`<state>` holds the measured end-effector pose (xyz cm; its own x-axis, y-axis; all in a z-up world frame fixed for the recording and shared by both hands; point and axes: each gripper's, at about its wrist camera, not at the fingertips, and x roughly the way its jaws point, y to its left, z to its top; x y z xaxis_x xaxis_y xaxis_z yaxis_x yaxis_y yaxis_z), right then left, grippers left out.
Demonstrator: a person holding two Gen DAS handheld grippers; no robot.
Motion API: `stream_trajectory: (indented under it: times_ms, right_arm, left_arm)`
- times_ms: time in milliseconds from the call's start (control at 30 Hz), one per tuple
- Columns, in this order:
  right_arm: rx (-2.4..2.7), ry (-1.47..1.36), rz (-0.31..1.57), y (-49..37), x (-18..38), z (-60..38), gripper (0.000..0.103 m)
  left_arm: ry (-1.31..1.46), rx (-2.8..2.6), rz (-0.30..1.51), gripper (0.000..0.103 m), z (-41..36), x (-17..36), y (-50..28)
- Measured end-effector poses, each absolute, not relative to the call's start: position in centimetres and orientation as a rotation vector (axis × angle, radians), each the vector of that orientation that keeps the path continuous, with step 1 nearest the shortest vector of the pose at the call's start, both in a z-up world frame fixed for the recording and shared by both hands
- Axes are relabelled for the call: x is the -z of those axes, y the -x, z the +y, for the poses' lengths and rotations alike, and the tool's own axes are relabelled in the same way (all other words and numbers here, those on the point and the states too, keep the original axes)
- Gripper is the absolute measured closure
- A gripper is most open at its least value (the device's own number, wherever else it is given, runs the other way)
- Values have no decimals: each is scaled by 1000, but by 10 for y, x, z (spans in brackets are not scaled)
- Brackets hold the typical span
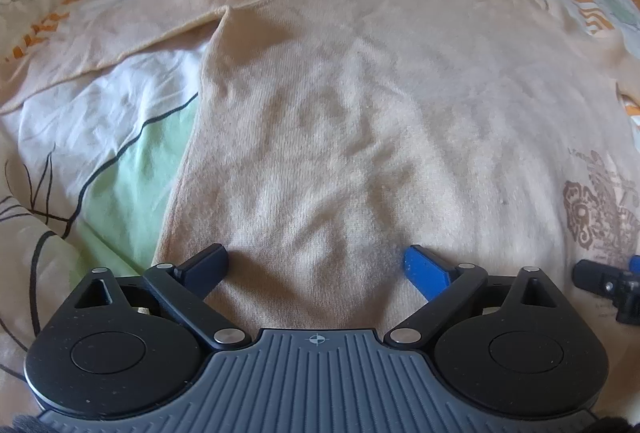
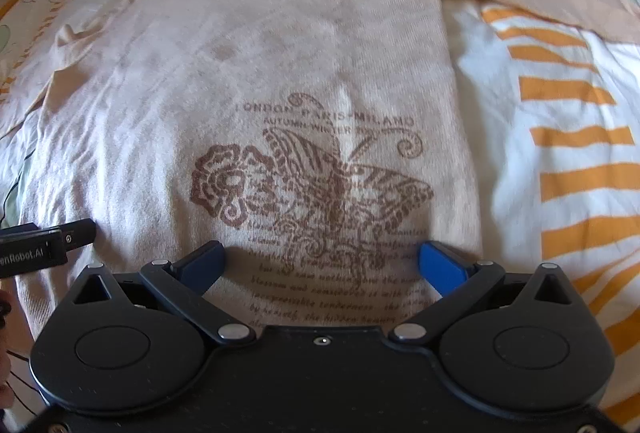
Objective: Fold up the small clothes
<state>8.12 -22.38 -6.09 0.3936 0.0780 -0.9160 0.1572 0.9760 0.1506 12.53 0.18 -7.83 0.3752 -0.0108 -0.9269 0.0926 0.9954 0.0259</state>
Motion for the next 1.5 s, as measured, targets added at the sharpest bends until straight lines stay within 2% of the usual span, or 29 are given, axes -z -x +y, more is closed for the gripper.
stream_trajectory:
  times_ms: [67,133,400,467,533,567,833,1033,1167,1267,1333,1400,1500]
  right_arm:
    - [52,-233,1150,-78,61,-224,0]
    - [51,-241,1146,-75,60,-226,0]
    - [-2,-191,1192,-81,55,-226,0]
    - [-3,-184,1166,-80,49,-231,4]
    - [24,-161,1133,-79,38,-240,13]
    - [51,-144,1105,-79,30,-249,19]
    - [347,-48,855,-96,-20,-361,27]
    - [523,13,882,-148,-16,-454,27]
    - [534,-22,912,-177,-9,-492,46]
    - [559,-35,927,-186,1,-510,51]
    - [561,-54,940,-183,7,-519,59]
    - [566,-65,974,-186,14,-526,76]
    - [579,-80,1028,-189,24,-536,88]
  left_arm:
    - [-58,68,1188,6,5,78,-127]
    - [-39,70,1185,0,8,80,-128]
    - [-22,37,1134,0,10,86,-120]
    - [-25,37,1133,0,10,85,-119]
    - [-22,37,1135,0,9,83,-119]
    - [-25,36,1134,0,8,82,-118]
    - [-92,22,1121,0,-3,78,-119]
    - [-49,12,1138,0,1,79,-122]
    - [-53,7,1136,0,-1,79,-121]
    - [-49,7,1139,0,0,79,-121]
    - [-46,12,1141,0,1,79,-121]
    - [-43,15,1141,0,2,80,-122]
    - [-45,17,1139,0,2,80,-122]
